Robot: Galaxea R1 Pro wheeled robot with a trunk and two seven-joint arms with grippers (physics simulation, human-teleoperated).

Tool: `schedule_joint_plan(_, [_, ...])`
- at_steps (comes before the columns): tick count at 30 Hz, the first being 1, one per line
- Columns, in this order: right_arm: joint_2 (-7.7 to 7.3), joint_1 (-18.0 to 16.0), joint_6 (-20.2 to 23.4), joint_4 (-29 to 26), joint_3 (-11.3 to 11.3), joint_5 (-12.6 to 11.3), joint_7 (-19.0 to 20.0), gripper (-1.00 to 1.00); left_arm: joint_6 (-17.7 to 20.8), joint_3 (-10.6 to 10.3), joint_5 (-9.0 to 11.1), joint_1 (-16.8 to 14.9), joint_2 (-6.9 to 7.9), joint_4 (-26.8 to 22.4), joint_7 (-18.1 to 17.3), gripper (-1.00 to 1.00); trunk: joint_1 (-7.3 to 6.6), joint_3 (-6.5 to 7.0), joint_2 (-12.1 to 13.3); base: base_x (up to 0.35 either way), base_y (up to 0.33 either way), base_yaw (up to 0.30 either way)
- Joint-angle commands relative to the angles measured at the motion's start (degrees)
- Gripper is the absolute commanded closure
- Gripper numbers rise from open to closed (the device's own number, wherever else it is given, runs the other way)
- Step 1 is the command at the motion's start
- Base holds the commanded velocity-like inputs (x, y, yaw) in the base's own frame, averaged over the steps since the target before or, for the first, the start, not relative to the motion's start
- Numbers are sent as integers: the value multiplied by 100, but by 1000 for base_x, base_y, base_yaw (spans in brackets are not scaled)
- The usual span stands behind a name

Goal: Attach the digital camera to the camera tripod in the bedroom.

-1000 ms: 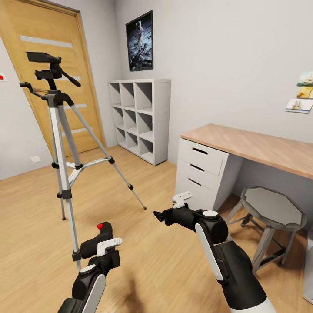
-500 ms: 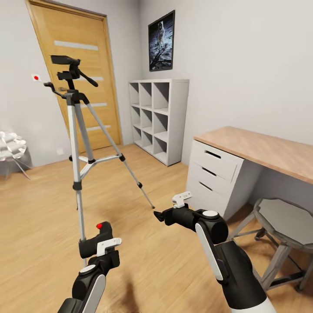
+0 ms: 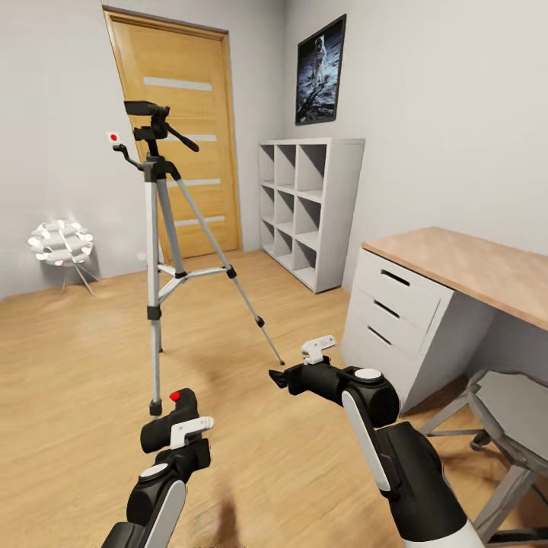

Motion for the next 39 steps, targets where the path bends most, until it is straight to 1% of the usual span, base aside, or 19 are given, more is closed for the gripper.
schedule_joint_plan(1, [0,-3,29,-6,-4,-27,-7,-100,31,-14,41,-5,-1,-10,44,100,-23,13,38,0,-70,294])
schedule_joint_plan(2, [0,0,29,-6,-3,-27,-7,-100,67,-71,45,-5,-3,-21,44,100,-45,30,78,0,-45,294])
schedule_joint_plan(3, [0,0,29,-6,-3,-27,-7,-100,67,-71,45,-5,-3,-21,44,100,-67,48,118,0,-45,294])
schedule_joint_plan(4, [0,-2,31,-6,-3,-27,-6,-100,130,-163,52,-5,-2,-33,44,100,-89,66,158,0,-29,294])
schedule_joint_plan(7, [-3,-3,38,-6,-6,-27,2,-100,282,-280,58,-5,2,-87,44,100,-155,120,278,0,-18,252])
schedule_joint_plan(14, [-27,1,45,-6,-7,-33,13,-100,579,-340,62,-5,44,-416,43,100,-309,246,559,0,-5,80])
schedule_joint_plan(16, [-101,2,46,-6,-7,-36,20,-100,711,-362,66,-2,47,-514,43,100,-352,282,639,0,-1,23])
schedule_joint_plan(19, [-289,2,43,-6,-6,-44,108,-100,1033,-451,64,1,49,-630,43,100,-418,336,760,0,-1,13])
schedule_joint_plan(20, [-289,2,43,-6,-6,-44,108,-100,1033,-451,64,1,49,-630,43,100,-440,354,800,0,-1,10])
schedule_joint_plan(23, [-483,-1,36,-6,-30,-44,385,-100,1494,-510,65,-32,43,-688,16,100,-506,407,920,0,0,7])
schedule_joint_plan(24, [-571,-6,37,-6,-51,-41,613,-100,1800,-531,69,-95,38,-709,-25,100,-528,425,960,0,0,3])
schedule_joint_plan(25, [-603,-9,35,-6,-60,-40,709,-100,1918,-540,73,-149,41,-717,-47,100,-550,443,1000,0,0,3])
schedule_joint_plan(26, [-665,-24,29,-6,-84,-38,893,-100,2150,-554,346,-352,100,-729,-97,100,-572,461,1040,0,0,1])
schedule_joint_plan(28, [-688,-28,26,-6,-92,-37,962,-100,2237,-554,614,-454,206,-735,-116,100,-616,497,1120,0,0,1])
schedule_joint_plan(30, [-703,-32,24,-6,-98,-36,1006,-100,2249,-559,938,-572,370,-736,-128,100,-660,533,1201,0,0,0])
schedule_joint_plan(31, [-712,-32,22,-6,-106,-34,1044,-100,2249,-563,1447,-766,604,-735,-139,100,-682,551,1241,0,0,0])
schedule_joint_plan(36, [-701,-31,24,10,-115,-26,1059,-100,2249,-573,2385,-1110,1009,-730,-146,100,-792,641,1441,0,0,0])
schedule_joint_plan(39, [-703,-31,22,48,-123,-18,1057,-100,2249,-579,2981,-1320,1182,-731,-148,100,-858,695,1562,0,0,0])
